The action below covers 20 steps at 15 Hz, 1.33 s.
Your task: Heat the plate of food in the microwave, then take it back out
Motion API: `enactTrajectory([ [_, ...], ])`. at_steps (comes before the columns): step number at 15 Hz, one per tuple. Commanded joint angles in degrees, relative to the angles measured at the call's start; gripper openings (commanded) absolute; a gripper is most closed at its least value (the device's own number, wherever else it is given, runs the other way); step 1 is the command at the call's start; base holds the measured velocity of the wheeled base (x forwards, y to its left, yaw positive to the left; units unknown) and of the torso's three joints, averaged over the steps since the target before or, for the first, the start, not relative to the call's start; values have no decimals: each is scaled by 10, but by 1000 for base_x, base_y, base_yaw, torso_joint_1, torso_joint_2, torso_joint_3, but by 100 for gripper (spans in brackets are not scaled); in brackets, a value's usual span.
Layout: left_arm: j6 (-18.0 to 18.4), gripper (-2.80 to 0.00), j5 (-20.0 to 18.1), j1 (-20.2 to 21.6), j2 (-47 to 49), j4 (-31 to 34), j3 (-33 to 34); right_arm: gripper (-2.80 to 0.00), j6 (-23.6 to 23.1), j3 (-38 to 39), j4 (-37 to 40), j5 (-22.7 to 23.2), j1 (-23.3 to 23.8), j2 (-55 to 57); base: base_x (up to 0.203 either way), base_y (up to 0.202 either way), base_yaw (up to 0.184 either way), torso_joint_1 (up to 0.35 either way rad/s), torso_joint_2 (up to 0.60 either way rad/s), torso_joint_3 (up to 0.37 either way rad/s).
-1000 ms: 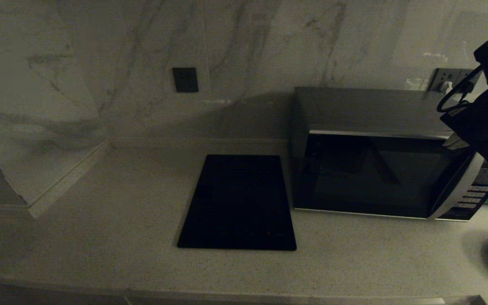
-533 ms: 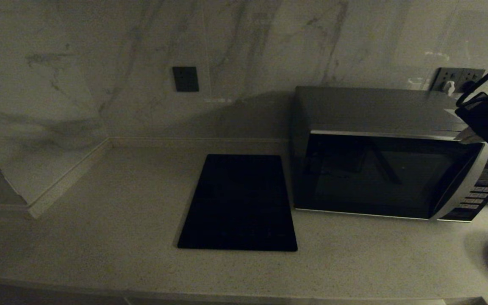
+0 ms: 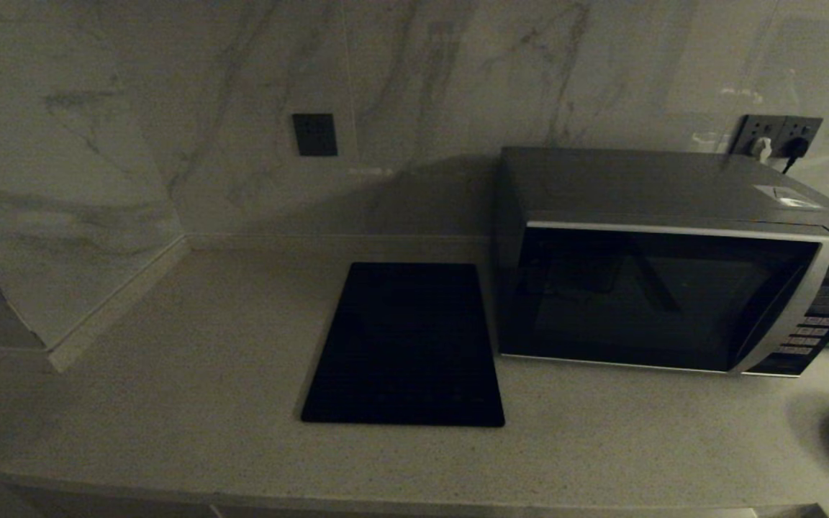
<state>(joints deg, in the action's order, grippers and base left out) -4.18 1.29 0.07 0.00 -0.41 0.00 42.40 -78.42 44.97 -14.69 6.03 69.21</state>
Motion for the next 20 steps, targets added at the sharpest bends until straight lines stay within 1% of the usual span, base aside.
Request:
enactTrajectory([
  [1, 0, -280, 0, 0, 1, 0, 0, -280, -38, 69, 3, -2, 6, -150, 0, 0, 0, 0, 0, 0],
  [4, 0, -280, 0, 0, 0, 0, 0, -280, -94, 148, 5, -8, -2, -262, 0, 0, 0, 0, 0, 0],
  [7, 0, -280, 0, 0, 0, 0, 0, -280, -135, 207, 30, -7, -17, -352, 0, 0, 0, 0, 0, 0],
  [12, 0, -280, 0, 0, 0, 0, 0, -280, -177, 258, 112, -4, -41, -493, 0, 0, 0, 0, 0, 0],
  [15, 0, -280, 0, 0, 0, 0, 0, -280, -225, 278, 166, 26, -47, -568, 0, 0, 0, 0, 0, 0],
  [17, 0, -280, 0, 0, 0, 0, 0, -280, -228, 275, 171, 28, -51, -585, 0, 0, 0, 0, 0, 0],
  [18, 0, -280, 0, 0, 1, 0, 0, -280, -236, 281, 171, 27, -54, -615, 0, 0, 0, 0, 0, 0],
  [20, 0, -280, 0, 0, 1, 0, 0, -280, -275, 306, 174, 27, -57, -684, 0, 0, 0, 0, 0, 0],
])
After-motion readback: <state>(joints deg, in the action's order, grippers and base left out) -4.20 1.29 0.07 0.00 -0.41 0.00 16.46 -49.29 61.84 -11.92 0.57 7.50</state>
